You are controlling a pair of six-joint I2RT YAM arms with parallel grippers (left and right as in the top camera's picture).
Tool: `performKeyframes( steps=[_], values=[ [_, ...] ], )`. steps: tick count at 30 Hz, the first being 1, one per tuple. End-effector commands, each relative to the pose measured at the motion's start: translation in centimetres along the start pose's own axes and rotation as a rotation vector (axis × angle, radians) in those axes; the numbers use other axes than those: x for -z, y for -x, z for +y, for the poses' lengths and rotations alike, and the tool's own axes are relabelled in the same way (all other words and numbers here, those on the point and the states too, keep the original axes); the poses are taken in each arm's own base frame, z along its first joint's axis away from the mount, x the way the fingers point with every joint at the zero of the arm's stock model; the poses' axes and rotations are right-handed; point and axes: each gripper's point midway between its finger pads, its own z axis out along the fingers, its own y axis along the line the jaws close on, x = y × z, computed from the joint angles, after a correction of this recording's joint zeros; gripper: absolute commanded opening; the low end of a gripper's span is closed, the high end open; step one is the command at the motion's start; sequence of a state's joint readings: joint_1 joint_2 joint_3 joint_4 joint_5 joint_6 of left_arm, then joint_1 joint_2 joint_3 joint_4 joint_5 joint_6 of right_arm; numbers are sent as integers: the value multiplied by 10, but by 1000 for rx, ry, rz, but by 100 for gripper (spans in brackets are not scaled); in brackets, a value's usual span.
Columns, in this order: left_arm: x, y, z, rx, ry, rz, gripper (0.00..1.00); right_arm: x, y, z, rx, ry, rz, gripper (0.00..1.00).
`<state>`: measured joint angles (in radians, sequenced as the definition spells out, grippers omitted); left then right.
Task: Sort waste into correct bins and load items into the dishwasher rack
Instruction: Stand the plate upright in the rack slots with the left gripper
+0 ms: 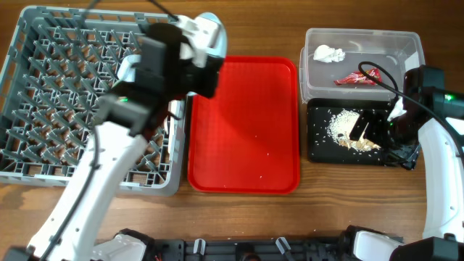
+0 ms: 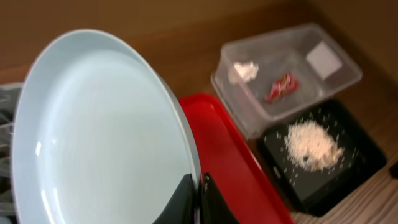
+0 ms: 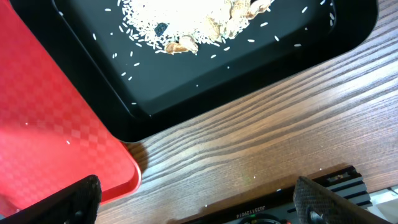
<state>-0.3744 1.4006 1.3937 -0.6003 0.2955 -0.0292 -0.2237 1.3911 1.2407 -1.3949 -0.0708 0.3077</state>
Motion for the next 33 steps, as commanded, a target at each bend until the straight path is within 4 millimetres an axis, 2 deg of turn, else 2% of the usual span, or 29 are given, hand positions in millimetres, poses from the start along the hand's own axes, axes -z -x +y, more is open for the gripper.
performKeyframes(
  steps=[1, 4, 5, 7, 9, 14, 15, 16, 17, 18, 20, 22, 24, 26, 28, 30, 31, 33],
  values=[
    [27, 8, 21, 180, -212, -28, 4, 4, 2, 2, 17, 12, -12, 100],
    [33, 4, 49, 304, -344, -18, 4, 4, 2, 2, 17, 12, -11, 100],
    [28, -2, 66, 369, -330, 1, 4, 4, 2, 2, 17, 12, -11, 100],
    [18, -13, 83, 454, -368, 35, 4, 4, 2, 2, 16, 12, -11, 100],
    [8, -22, 91, 507, -416, 64, 4, 4, 2, 2, 17, 12, -10, 100],
    [-16, -42, 110, 570, -391, 119, 4, 4, 1, 1, 16, 11, -8, 100],
    [-20, -46, 118, 568, -333, 123, 25, 4, 1, 1, 16, 11, -8, 100],
    [-23, -52, 130, 570, -249, 136, 58, 4, 1, 1, 16, 11, -8, 100],
    [-25, -62, 143, 580, -159, 159, 66, 4, 1, 1, 17, 11, -8, 100],
    [-26, -70, 152, 587, -95, 180, 82, 4, 1, 1, 17, 11, -8, 100],
    [-25, -77, 158, 595, -43, 200, 100, 4, 1, 1, 17, 11, -7, 100],
    [-16, -68, 153, 577, -40, 178, 100, 4, 0, 3, 57, 23, -5, 100],
    [11, -56, 155, 530, 79, 133, 100, 5, 4, 13, 118, 74, -24, 100],
    [42, -60, 165, 518, 258, 128, 100, 15, 11, 42, 213, 206, -98, 100],
    [71, -79, 173, 595, 437, 168, 100, 35, 22, 76, 321, 324, -230, 100],
    [95, -116, 169, 744, 570, 279, 100, 63, 37, 115, 467, 382, -433, 100],
    [98, -129, 164, 774, 576, 335, 100, 70, 44, 128, 504, 384, -495, 100],
    [102, -144, 162, 790, 600, 395, 100, 67, 46, 138, 531, 379, -507, 100]
  ],
)
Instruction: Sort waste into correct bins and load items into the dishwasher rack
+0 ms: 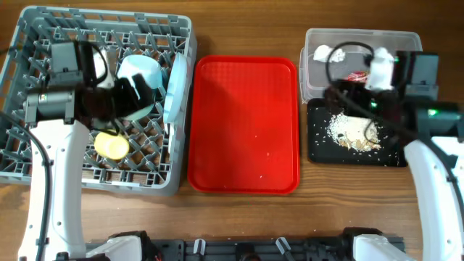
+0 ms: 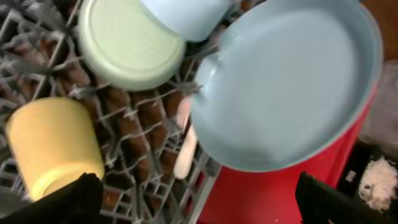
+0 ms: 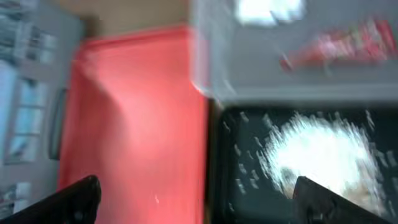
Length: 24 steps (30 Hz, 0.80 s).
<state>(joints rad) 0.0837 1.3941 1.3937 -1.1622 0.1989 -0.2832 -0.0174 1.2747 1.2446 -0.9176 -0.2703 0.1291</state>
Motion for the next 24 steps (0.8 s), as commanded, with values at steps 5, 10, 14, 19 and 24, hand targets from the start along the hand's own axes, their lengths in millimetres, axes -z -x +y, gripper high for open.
performKeyframes(
  steps=[5, 10, 14, 19, 24],
  values=[
    [-10, -48, 32, 16, 157, 110, 100, 13, -27, 7, 39, -25, 74, 100],
    [23, -78, 18, -111, -3, -197, 100, 87, -62, 4, 70, -72, -203, 100],
    [71, -96, 16, -157, -121, -457, 100, 146, -100, -1, 53, -110, -397, 99],
    [87, -102, 16, -164, -149, -522, 100, 156, -108, 1, 58, -104, -431, 100],
    [86, -102, 17, -164, -148, -519, 100, 154, -114, -10, 118, -175, -402, 100]
  ],
)
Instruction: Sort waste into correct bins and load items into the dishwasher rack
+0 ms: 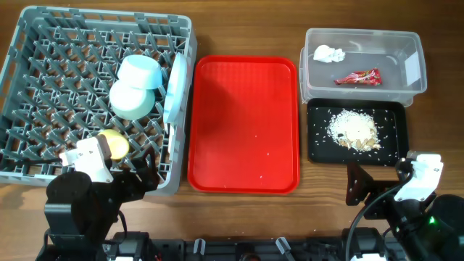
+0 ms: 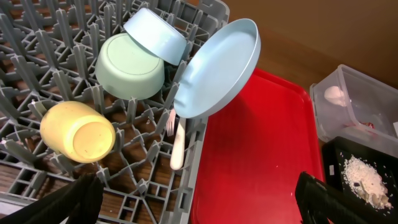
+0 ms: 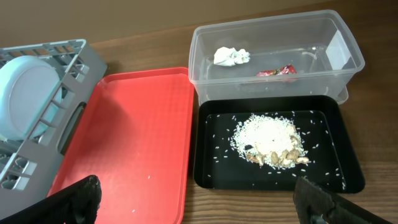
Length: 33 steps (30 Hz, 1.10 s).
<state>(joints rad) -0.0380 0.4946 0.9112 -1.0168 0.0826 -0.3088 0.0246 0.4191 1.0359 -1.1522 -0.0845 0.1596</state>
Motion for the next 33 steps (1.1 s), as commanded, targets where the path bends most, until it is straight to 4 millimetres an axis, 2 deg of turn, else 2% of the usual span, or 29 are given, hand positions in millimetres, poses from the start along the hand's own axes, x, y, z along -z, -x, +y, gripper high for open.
performKeyframes(
  steps=[1, 4, 6, 8, 12, 15, 17, 19, 21, 24, 25, 33],
  values=[
    [-1, -2, 2, -18, 8, 2, 100, 2, -9, -15, 78, -83, 26, 100],
    [-1, -2, 2, -18, 8, 3, 100, 3, -9, -15, 80, -84, 22, 100],
    [-1, -2, 2, -18, 7, 3, 100, 6, 2, -14, 84, -78, -47, 100],
    [-1, -2, 2, -18, 8, 2, 100, 2, 21, -11, 92, -57, -223, 100],
    [-1, -2, 2, -18, 7, 3, 100, -28, 37, -2, 113, 28, -533, 100],
    [-1, -2, 2, -18, 8, 2, 100, -42, 42, -1, 116, 56, -731, 100],
    [-1, -2, 2, -18, 7, 3, 100, -54, 37, -3, 118, 67, -806, 100],
    [-1, -2, 2, -18, 8, 2, 100, -73, 23, -2, 135, 91, -820, 100],
    [-1, -2, 2, -18, 7, 3, 100, -94, 4, -6, 133, 85, -773, 100],
    [-1, -2, 2, -18, 7, 3, 100, -131, -42, -11, 157, 82, -557, 100],
    [-1, -2, 2, -18, 7, 3, 100, -135, -48, -9, 162, 96, -529, 100],
    [-1, -2, 2, -18, 7, 3, 100, -135, -48, -9, 126, 104, -528, 100]
  ],
)
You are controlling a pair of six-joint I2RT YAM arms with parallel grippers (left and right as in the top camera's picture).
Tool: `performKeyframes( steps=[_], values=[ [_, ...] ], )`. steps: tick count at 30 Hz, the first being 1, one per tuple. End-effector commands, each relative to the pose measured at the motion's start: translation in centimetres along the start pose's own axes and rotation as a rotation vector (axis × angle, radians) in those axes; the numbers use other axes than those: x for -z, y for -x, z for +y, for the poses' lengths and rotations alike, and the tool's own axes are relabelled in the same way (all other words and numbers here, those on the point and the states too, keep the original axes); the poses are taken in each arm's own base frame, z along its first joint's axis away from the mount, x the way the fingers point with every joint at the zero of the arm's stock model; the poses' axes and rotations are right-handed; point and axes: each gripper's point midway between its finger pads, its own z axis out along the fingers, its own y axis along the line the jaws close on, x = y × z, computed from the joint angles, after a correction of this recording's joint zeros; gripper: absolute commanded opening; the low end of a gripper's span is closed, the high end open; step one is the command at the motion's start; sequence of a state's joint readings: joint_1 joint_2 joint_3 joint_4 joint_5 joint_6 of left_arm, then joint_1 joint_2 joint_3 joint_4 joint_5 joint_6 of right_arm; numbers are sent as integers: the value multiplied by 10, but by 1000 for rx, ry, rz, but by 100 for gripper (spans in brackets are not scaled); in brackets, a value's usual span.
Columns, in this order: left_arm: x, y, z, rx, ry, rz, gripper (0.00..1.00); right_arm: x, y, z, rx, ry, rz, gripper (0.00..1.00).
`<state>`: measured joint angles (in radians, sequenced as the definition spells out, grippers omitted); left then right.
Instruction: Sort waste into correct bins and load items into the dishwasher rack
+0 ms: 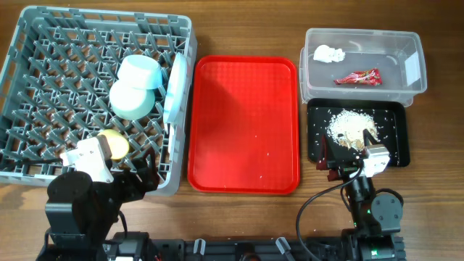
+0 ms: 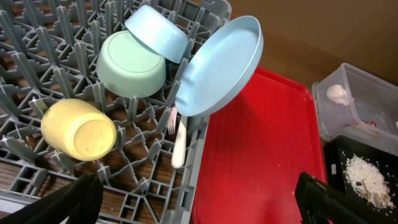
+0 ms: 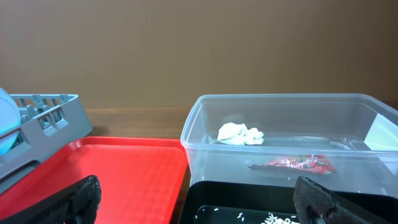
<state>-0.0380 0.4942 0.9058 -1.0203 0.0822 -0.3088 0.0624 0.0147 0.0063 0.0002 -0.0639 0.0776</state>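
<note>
The grey dishwasher rack [image 1: 43, 87] holds a light blue plate [image 1: 174, 87] on edge at its right side, a blue bowl [image 1: 143, 71], a green bowl [image 2: 132, 63], a yellow cup [image 2: 78, 129] and a fork [image 2: 179, 142]. The clear bin [image 1: 413, 69] contains a white crumpled tissue [image 1: 328, 53] and a red wrapper [image 1: 357, 77]. Rice scraps [image 1: 349, 130] lie in the black bin [image 1: 399, 145]. My left gripper [image 2: 199, 200] is open, low at the rack's near right corner. My right gripper [image 3: 199, 200] is open, just in front of the black bin.
The red tray [image 1: 243, 123] lies between rack and bins, bare except for a few grains. Both arms sit at the table's near edge, the left one [image 1: 72, 206] below the rack, the right one [image 1: 370, 199] below the black bin.
My right arm has moved left from the table's near right corner to just in front of the black bin, and its camera now looks level at the bins. The left arm has not moved.
First my left gripper held the light blue plate by the rack's right edge, with the right gripper open at the black bin. Then the plate stood in the rack and the left gripper was open. After that both arms were back at the near edge, where they remain.
</note>
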Motion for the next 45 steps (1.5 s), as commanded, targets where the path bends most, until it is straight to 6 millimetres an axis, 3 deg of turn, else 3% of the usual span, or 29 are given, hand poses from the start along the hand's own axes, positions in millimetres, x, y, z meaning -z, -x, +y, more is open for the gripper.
performKeyframes(
  steps=[1, 12, 15, 17, 20, 24, 27, 29, 32, 45],
  values=[
    [0, 0, 1, -18, 4, -5, 100, 1, 2, 4, -10, 23, -10, 100],
    [0, -1, 2, -20, 7, -4, 100, 1, 2, 4, -10, 23, -10, 100],
    [6, 0, 14, -6, 58, -50, 100, 1, 2, 4, -9, 23, -10, 100],
    [-4, -11, 23, 4, 56, -108, 100, 1, 2, 4, -10, 23, -10, 100],
    [-35, -21, 29, -3, -13, -265, 100, 1, 2, 4, -9, 23, -10, 100],
    [-72, -17, 21, -38, -160, -519, 100, 1, 2, 4, -10, 23, -10, 100],
    [-77, -9, 11, -95, -228, -658, 100, 1, 2, 4, -10, 23, -10, 100],
    [-79, -13, 10, -175, -207, -649, 100, 1, 2, 4, -9, 23, -10, 100],
    [-100, -42, 17, -166, -195, -499, 100, 1, 2, 4, -9, 23, -10, 100],
    [-100, -42, 16, -168, -200, -499, 100, 1, 2, 4, -10, 23, -10, 100]
  ],
)
